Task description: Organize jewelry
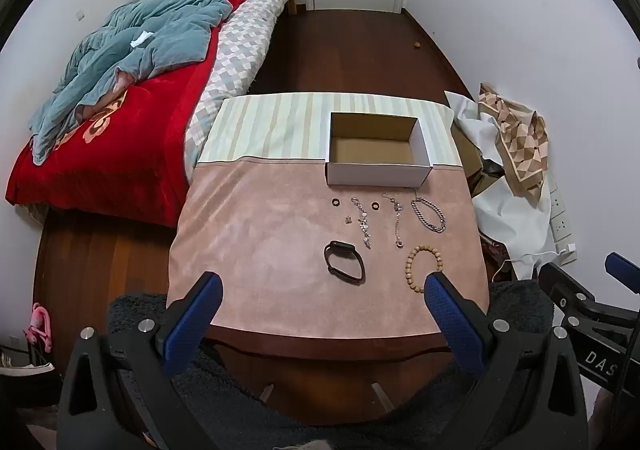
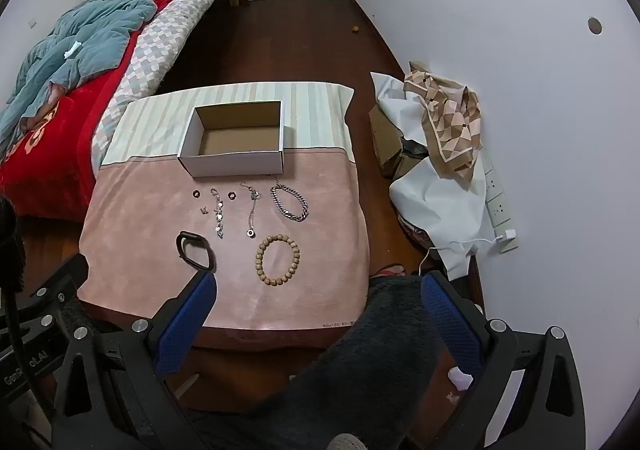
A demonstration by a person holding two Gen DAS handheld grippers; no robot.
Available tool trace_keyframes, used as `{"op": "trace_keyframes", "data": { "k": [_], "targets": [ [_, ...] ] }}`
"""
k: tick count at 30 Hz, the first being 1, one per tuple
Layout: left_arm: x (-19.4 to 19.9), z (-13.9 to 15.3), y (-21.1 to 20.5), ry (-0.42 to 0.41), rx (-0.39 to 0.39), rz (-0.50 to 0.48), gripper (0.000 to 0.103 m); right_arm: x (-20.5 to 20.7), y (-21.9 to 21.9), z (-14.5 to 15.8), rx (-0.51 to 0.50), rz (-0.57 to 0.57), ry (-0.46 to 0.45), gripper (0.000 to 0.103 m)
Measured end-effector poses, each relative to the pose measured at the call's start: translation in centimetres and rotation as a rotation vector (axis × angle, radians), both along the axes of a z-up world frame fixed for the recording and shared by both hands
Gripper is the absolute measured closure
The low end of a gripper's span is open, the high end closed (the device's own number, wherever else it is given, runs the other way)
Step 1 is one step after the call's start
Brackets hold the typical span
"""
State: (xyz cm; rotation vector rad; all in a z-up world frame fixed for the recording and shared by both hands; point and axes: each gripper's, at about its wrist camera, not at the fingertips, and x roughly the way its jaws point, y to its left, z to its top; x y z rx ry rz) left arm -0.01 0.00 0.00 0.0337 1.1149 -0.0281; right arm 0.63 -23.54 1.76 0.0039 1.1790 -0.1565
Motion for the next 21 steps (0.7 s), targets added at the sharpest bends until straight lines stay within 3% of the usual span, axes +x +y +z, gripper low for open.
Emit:
{"op": "trace_keyframes", "data": {
  "k": [21],
  "targets": [
    [-0.67, -0.41, -0.63, 0.007, -0.012, 0.002, 0.0, -0.3, 0.08, 0.27, -0.009, 0.002, -0.001, 0.0]
  ]
}}
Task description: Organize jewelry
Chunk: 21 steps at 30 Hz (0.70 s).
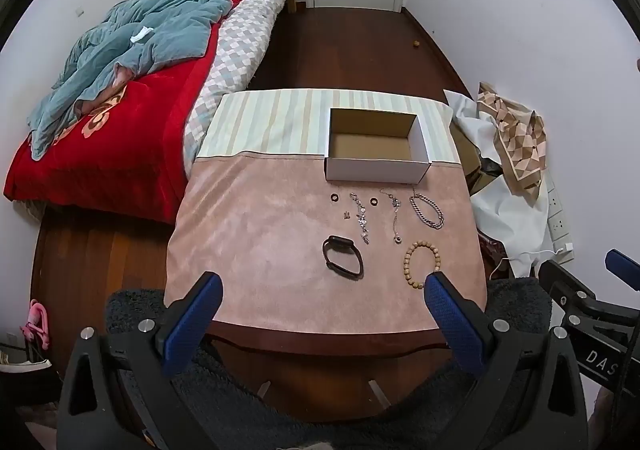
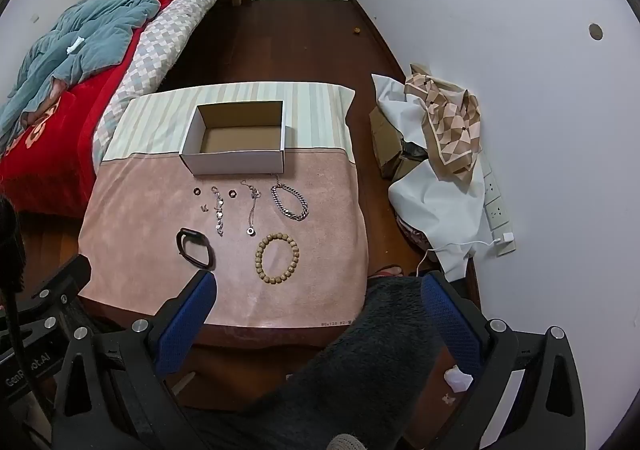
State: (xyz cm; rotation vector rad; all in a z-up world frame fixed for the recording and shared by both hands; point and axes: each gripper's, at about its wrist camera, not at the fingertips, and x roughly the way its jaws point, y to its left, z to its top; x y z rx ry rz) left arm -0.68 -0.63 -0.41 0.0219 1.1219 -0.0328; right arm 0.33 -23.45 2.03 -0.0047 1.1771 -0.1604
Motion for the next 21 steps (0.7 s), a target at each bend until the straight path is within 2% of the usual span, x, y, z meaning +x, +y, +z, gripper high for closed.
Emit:
{"op": "trace_keyframes", "data": {
  "k": [21],
  "targets": [
    [0.45, 0.43, 0.69, -0.004, -0.004, 0.0, 0.0, -0.27, 0.61, -0.16, -0.004, -0.003, -0.002, 0.0]
  ]
}}
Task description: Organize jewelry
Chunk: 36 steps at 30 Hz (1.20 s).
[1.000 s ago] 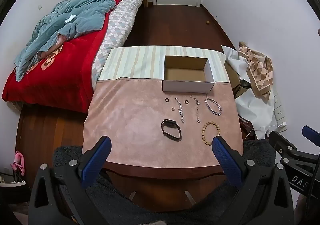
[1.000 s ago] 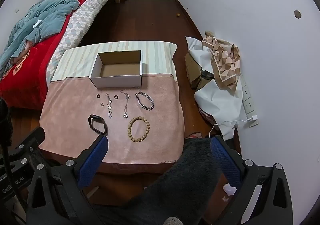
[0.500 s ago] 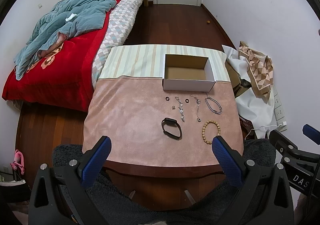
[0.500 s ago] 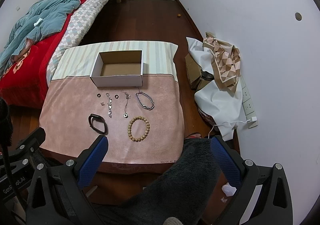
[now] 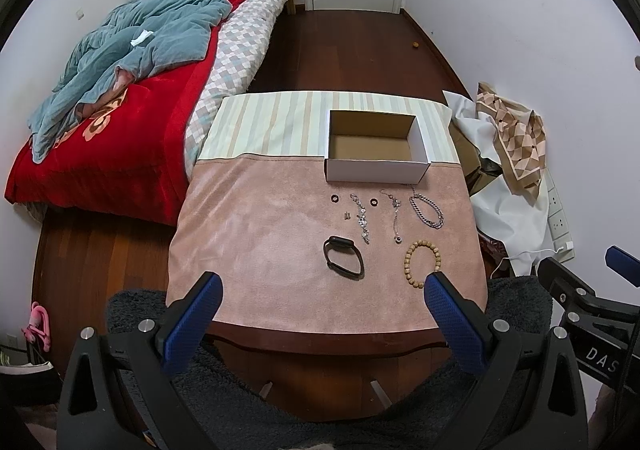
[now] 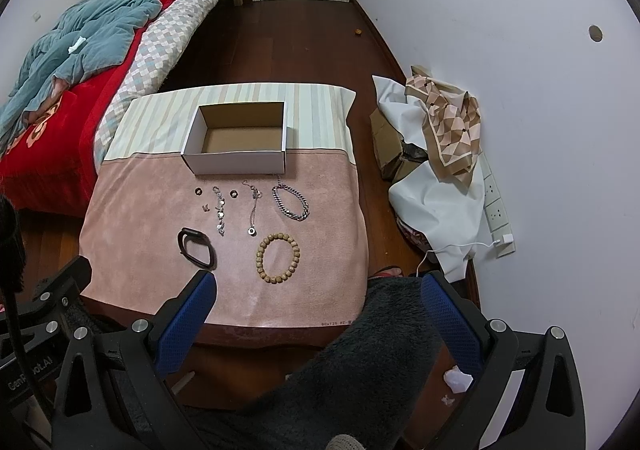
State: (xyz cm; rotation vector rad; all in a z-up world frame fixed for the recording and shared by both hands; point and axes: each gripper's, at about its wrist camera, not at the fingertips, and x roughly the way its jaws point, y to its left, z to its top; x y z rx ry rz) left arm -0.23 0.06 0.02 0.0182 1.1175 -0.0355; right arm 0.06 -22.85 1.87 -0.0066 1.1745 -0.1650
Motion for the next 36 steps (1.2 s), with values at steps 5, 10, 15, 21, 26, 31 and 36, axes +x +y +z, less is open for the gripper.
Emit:
{"op": "trace_keyframes", "data": {
  "k": [5, 10, 15, 21, 26, 31, 36],
  "targets": [
    [0.0, 0.1, 0.0, 0.0, 0.001, 0.0, 0.0, -0.3, -0.1, 0.2, -0.002, -0.001, -0.001, 0.0],
    [0.0, 0.2, -0.1, -0.002, 0.001, 0.001, 0.0, 0.0, -0.9, 0.7, 0.001, -0.001, -0.002, 0.0],
    [0.0, 0.6, -0.1, -0.005, 0.003, 0.001, 0.0, 0.0, -0.9, 0.7, 0.001, -0.001, -0.003, 0.0],
    [0.0, 0.9, -0.2, -0.007, 0.003, -0.001, 0.0, -0.1, -1.0, 0.9, 0.0, -0.003, -0.006, 0.0],
    [0.0, 0.9, -0.3, -0.007, 0.003, -0.001, 0.0, -0.2, -1.0, 0.9, 0.0, -0.004, -0.007, 0.0],
    [-0.1, 0.7, -0.3, -0.009, 0.003, 0.001, 0.0, -0.2, -1.0, 0.9, 0.0, -0.003, -0.007, 0.0],
    [-0.1, 0.8, -0.3, -0.009, 0.004, 0.0, 0.0, -0.2, -0.9, 0.9, 0.001, -0.001, -0.006, 0.0]
  ]
}}
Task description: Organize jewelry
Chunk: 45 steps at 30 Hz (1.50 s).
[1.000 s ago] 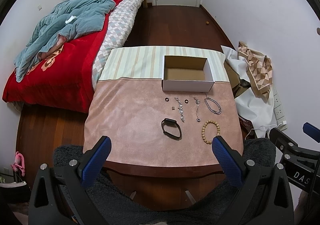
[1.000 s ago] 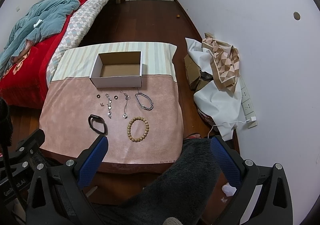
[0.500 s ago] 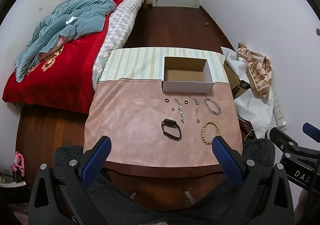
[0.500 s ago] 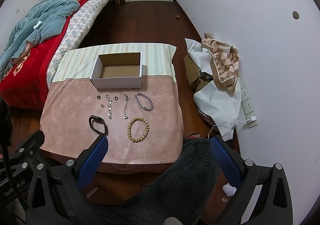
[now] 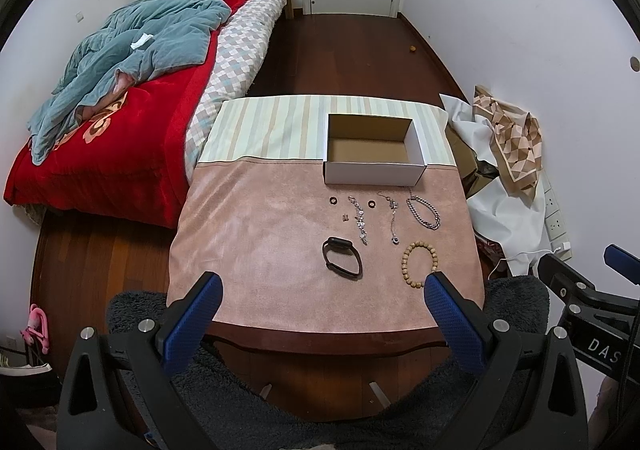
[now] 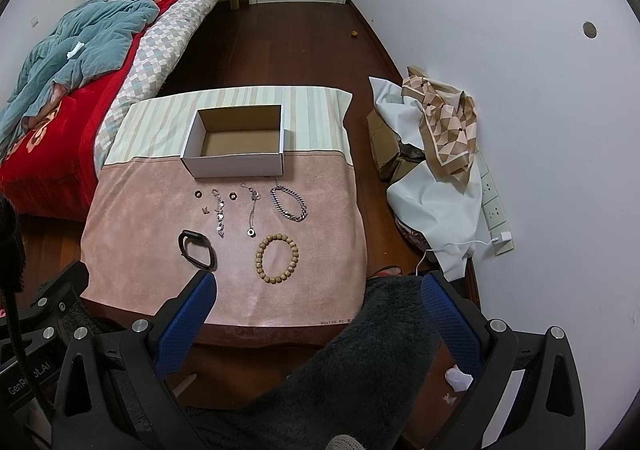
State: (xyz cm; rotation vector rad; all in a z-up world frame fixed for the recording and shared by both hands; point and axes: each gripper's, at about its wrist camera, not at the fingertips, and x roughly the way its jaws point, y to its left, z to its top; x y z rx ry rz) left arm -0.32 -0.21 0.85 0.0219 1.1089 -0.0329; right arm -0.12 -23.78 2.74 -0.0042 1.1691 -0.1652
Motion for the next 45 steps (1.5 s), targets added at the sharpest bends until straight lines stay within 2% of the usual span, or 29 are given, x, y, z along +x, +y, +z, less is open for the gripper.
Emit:
{"op": "trace_keyframes", "data": {
  "k": [22, 27, 32, 37, 39, 43, 45],
  "targets": [
    [-0.1, 0.9, -0.4, -0.01, 0.004, 0.002, 0.0, -0.5, 0.4, 0.1, 0.001, -0.007, -0.011, 0.0],
    [2.0, -0.2, 0.0, -0.023, 0.038, 0.044, 0.0, 0.9, -0.3, -0.6, 0.005, -0.034, -0.024, 0.0],
    [6.0, -4.4, 0.9, 0.02, 0.102, 0.098, 0.0, 4.4, -1.6, -4.7, 0.028, -0.073, 0.023, 0.0],
    [9.3, -11.0, 2.1, 0.146, 0.125, 0.095, 0.0, 8.0, -2.8, -12.7, 0.038, -0.128, 0.132, 0.001],
    [10.0, -13.6, 2.2, 0.207, 0.133, 0.091, 0.0, 8.8, -3.1, -15.6, 0.049, -0.146, 0.18, 0.008],
    [10.6, -18.0, 2.4, 0.305, 0.086, 0.078, 0.001, 9.6, -3.5, -21.6, 0.071, -0.171, 0.28, 0.015],
    [11.1, -19.7, 2.1, 0.346, 0.048, 0.074, 0.001, 9.7, -3.6, -23.6, 0.074, -0.183, 0.315, 0.018]
  ]
}}
